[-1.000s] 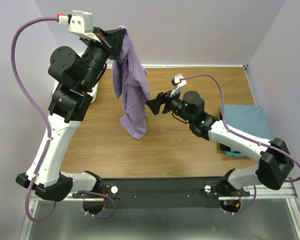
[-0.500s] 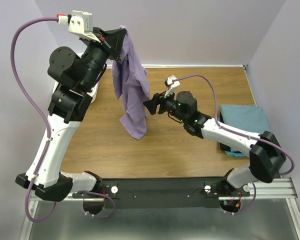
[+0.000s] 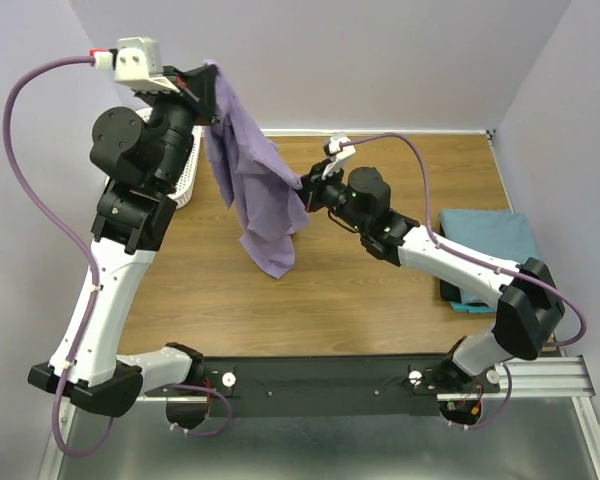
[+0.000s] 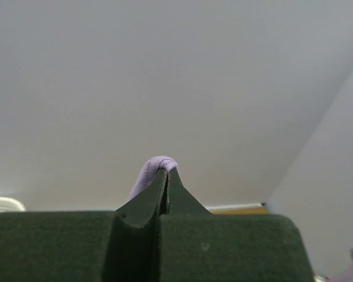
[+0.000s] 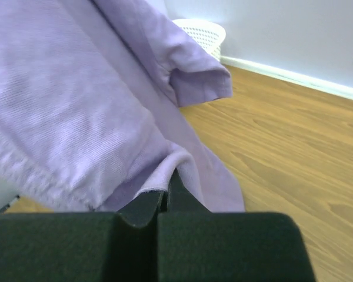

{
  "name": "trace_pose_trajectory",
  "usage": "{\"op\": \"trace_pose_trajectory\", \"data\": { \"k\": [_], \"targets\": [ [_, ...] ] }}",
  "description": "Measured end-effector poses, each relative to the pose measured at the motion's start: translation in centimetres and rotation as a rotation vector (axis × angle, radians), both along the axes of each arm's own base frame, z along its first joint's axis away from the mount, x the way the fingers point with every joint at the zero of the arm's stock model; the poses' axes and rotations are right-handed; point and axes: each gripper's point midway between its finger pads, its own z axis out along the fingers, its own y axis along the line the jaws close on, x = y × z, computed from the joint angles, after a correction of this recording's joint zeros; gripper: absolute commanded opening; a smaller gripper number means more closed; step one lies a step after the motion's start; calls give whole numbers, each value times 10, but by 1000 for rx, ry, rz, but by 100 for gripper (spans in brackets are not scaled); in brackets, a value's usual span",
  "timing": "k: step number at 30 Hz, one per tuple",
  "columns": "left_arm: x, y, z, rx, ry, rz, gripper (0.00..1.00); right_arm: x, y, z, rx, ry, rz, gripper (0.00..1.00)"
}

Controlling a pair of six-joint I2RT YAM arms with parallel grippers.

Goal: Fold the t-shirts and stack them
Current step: Move the tshirt to the center of the board

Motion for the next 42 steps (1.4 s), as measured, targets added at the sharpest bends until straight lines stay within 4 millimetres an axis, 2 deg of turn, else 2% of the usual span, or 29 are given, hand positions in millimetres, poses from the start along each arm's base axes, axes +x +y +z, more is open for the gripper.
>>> {"op": "trace_pose_trajectory", "data": {
  "k": [3,7,9,11,13,16,18,20,21,22,24,25,26,27,28,31,32,33,34,36,38,40,42],
  "targets": [
    [13,33,-1,-14,-6,109,0,-10,13,22,14,-18,34,1],
    [28,93,6,-42,-37,279,0,-36,38,58,30,-45,108,0],
    [34,117,18,-56,-71,341,0,-51,53,87,49,-73,152,0],
    [42,131,39,-65,-118,371,0,-64,61,108,69,-90,183,1],
    [50,132,65,-71,-174,362,0,-75,63,123,83,-100,203,1],
    [71,119,94,-68,-247,290,0,-77,45,131,69,-96,157,0],
    [83,107,101,-63,-270,223,0,-73,29,135,55,-96,93,0],
    [110,84,98,-52,-276,120,0,-68,-4,142,41,-98,-15,0],
    [124,70,91,-48,-265,74,0,-66,-13,143,38,-98,-44,1],
    [132,61,88,-43,-264,43,0,-66,-33,144,35,-96,-94,0],
    [171,13,51,-27,-200,-68,0,-62,-61,142,26,-82,-178,0],
    [180,0,41,-24,-183,-96,0,-63,-73,135,15,-70,-203,1],
    [202,-36,6,-11,-117,-166,0,-61,-85,130,4,-56,-239,0],
    [210,-52,-10,-5,-90,-197,0,-59,-98,117,-22,-30,-282,1],
    [230,-87,-47,6,-31,-253,0,-56,-106,106,-41,-8,-310,0],
    [261,-159,-139,29,113,-370,12,-45,-139,53,-135,115,-421,0],
    [268,-185,-176,39,170,-413,29,-39,-154,34,-169,161,-467,1],
    [275,-211,-224,47,246,-460,42,-35,-166,20,-194,197,-504,1],
    [278,-228,-259,46,306,-489,54,-30,-182,3,-221,243,-551,1],
    [276,-254,-324,54,430,-542,68,-26,-218,-33,-279,344,-649,1],
    [271,-264,-373,66,541,-566,75,-26,-244,-57,-308,418,-714,1],
    [267,-261,-393,66,601,-564,75,-27,-261,-72,-325,473,-759,1],
    [264,-250,-389,65,618,-545,75,-26,-268,-79,-326,506,-780,1]
  ]
}}
